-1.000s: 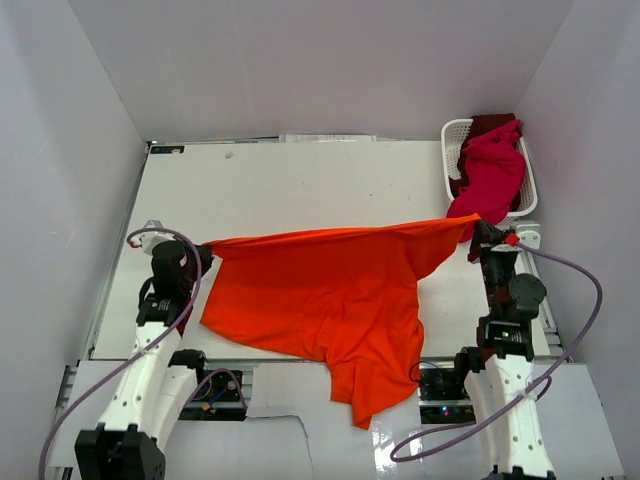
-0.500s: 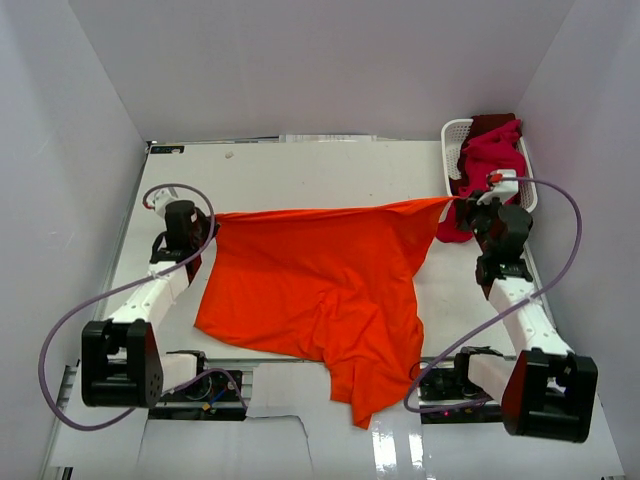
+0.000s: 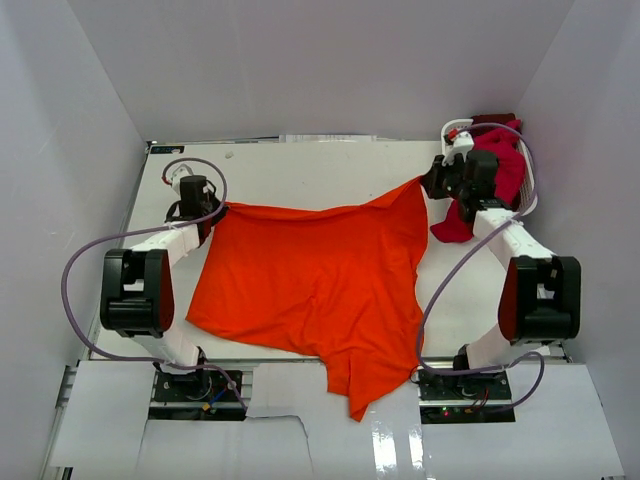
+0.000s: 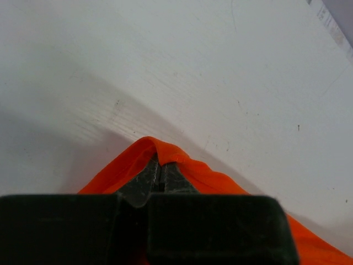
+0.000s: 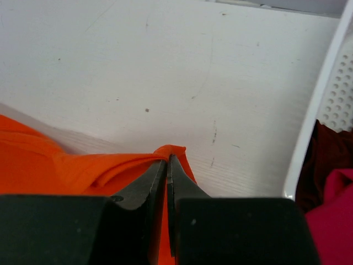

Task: Fold and stack the t-shirts
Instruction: Flatten out the tshirt, then grap the side of the flattened tshirt furthest away from the robot with both arms

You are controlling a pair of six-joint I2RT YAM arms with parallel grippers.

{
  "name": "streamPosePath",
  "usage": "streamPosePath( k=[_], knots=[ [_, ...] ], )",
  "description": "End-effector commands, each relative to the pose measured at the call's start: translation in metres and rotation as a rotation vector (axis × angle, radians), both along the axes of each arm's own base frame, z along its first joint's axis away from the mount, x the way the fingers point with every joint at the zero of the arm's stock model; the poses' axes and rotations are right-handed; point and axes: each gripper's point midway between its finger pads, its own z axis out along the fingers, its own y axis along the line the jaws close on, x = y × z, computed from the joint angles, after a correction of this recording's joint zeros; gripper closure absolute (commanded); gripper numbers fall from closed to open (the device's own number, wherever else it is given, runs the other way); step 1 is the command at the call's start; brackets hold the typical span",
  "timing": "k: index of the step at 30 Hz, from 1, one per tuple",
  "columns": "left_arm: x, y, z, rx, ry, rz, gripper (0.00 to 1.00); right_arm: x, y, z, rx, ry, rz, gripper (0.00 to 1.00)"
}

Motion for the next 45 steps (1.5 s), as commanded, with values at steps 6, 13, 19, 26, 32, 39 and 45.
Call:
streamPosePath(
  k=[6,13,19,26,32,39,45],
  knots=[
    [0.031,-0.004,0.016,0.023,-0.038,-0.028,1.0,0.036,0.031,-0.018,-0.003,0.087,0.115,0.92],
    [0.055,-0.008,0.011,0.017,-0.012,-0.044,1.0,0.063,0.042,-0.032,-0.034,0.114,0.142,0.92],
    [0.065,-0.014,-0.008,-0.009,0.04,-0.064,1.0,0.078,0.048,-0.049,-0.045,0.128,0.151,0.92],
    [0.078,-0.017,-0.026,-0.016,0.076,-0.075,1.0,0.098,0.049,-0.067,-0.062,0.165,0.151,0.92],
    [0.086,-0.012,-0.029,-0.034,0.086,-0.056,1.0,0.112,0.042,-0.076,-0.088,0.185,0.112,0.92],
    [0.093,-0.008,-0.037,-0.079,0.119,-0.058,1.0,0.127,0.043,-0.071,-0.087,0.183,0.102,0.92],
    [0.099,0.012,-0.028,-0.112,0.107,-0.046,0.81,0.13,0.043,-0.07,-0.081,0.181,0.097,0.92]
  ],
)
